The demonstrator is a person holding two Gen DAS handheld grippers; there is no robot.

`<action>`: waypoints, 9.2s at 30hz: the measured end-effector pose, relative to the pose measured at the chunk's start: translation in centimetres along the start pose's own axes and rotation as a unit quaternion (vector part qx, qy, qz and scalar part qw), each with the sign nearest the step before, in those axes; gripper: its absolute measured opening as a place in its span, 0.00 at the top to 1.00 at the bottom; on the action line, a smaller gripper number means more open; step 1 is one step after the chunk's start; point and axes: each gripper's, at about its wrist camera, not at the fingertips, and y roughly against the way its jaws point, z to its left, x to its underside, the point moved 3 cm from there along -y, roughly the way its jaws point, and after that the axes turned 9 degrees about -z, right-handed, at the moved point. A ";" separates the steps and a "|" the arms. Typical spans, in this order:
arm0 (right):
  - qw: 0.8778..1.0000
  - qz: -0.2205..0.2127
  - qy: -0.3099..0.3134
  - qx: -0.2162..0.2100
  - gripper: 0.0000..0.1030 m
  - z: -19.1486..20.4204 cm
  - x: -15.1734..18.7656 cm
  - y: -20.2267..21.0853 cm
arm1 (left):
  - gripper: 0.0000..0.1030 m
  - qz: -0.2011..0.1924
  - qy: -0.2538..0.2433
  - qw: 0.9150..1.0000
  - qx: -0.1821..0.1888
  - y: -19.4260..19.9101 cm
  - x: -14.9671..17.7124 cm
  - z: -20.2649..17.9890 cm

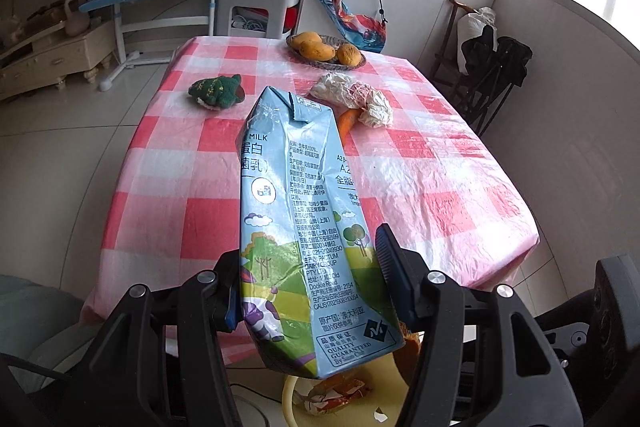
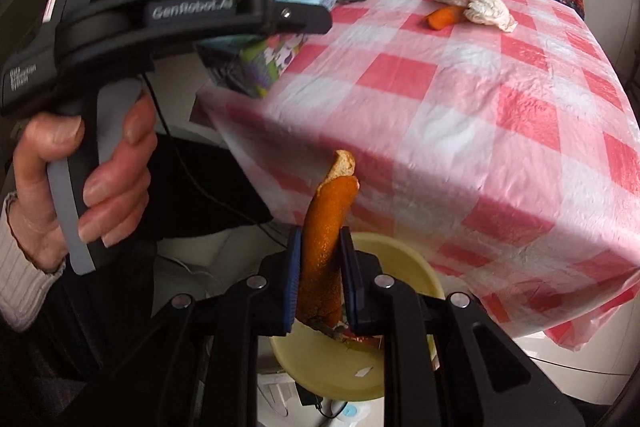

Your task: Collect trash

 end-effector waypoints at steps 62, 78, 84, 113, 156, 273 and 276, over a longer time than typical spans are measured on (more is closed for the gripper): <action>0.960 -0.202 -0.164 0.099 0.17 -5.7 -0.7 6.9 | 0.15 0.022 -0.041 0.995 -0.089 3.8 7.4 -1.0; 0.961 -0.199 -0.162 0.102 0.17 -5.6 -0.8 6.7 | 0.15 0.020 -0.041 0.995 -0.091 3.8 7.4 -1.0; 0.961 -0.198 -0.161 0.102 0.17 -5.6 -0.8 6.7 | 0.15 0.020 -0.043 0.995 -0.091 3.8 7.4 -1.0; 0.961 -0.214 -0.145 0.102 0.17 -5.5 -1.2 7.6 | 0.15 -0.014 -0.011 0.996 -0.090 4.9 5.5 -0.1; 0.983 -0.131 -0.111 0.057 0.67 -17.2 -19.2 -5.1 | 0.50 0.028 0.047 0.989 -0.135 -19.9 -12.8 9.6; 0.932 -0.266 -0.124 0.212 0.08 -4.8 -0.8 9.3 | 0.07 -0.104 -0.031 0.981 -0.162 7.2 3.4 0.5; 0.933 -0.264 -0.124 0.213 0.08 -4.7 -0.8 9.2 | 0.07 -0.105 -0.027 0.981 -0.162 7.2 3.4 0.6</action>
